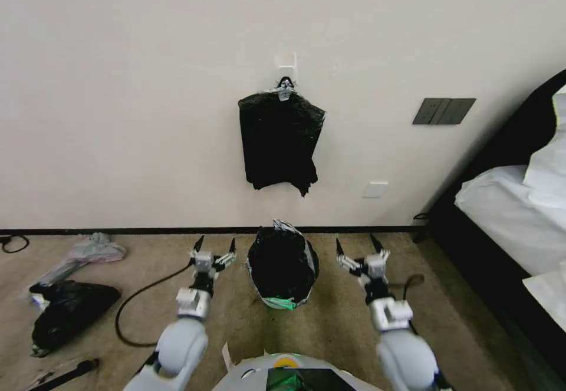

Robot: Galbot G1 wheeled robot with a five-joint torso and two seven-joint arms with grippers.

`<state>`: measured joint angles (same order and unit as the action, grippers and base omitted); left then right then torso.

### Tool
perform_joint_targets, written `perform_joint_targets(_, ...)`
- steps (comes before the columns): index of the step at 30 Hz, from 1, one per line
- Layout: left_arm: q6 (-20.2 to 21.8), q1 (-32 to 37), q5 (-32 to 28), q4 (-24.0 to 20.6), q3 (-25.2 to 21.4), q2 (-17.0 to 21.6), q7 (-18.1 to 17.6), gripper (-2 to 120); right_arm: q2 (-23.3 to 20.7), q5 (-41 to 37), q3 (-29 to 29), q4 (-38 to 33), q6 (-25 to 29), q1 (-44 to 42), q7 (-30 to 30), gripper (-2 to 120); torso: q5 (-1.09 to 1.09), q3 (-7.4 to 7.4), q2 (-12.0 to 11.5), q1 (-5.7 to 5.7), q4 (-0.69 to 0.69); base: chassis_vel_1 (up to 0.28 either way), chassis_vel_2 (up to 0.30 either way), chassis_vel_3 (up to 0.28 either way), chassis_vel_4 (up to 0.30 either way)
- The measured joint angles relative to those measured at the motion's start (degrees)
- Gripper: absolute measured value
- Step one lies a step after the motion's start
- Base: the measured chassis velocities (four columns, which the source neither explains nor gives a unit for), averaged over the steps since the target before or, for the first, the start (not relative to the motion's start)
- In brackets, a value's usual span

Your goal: Place a trash bag onto the trash bin.

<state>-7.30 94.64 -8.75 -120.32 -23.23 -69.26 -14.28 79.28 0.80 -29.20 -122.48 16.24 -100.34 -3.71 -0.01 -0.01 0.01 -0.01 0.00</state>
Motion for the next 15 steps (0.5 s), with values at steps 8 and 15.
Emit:
perform_joint_targets(8, -2.55, 3.35, 6.64, -1.45, 0.81, -2.73, 0.02, 100, 4.4, 2.33, 1.14, -0.82, 3.43, -3.09, -0.59, 100, 0.0, 0.0, 0.0, 0.0, 0.0, 0.0, 0.0, 0.0, 0.0)
perform_joint_targets(15, -2.52, 3.21, 6.6, -1.45, 0.97, -2.68, -0.15, 100, 4.29, 2.14, 1.38, -0.91, 3.19, -2.86, -0.84, 100, 0.01, 0.01, 0.0, 0.0, 0.0, 0.0, 0.0, 0.0, 0.0)
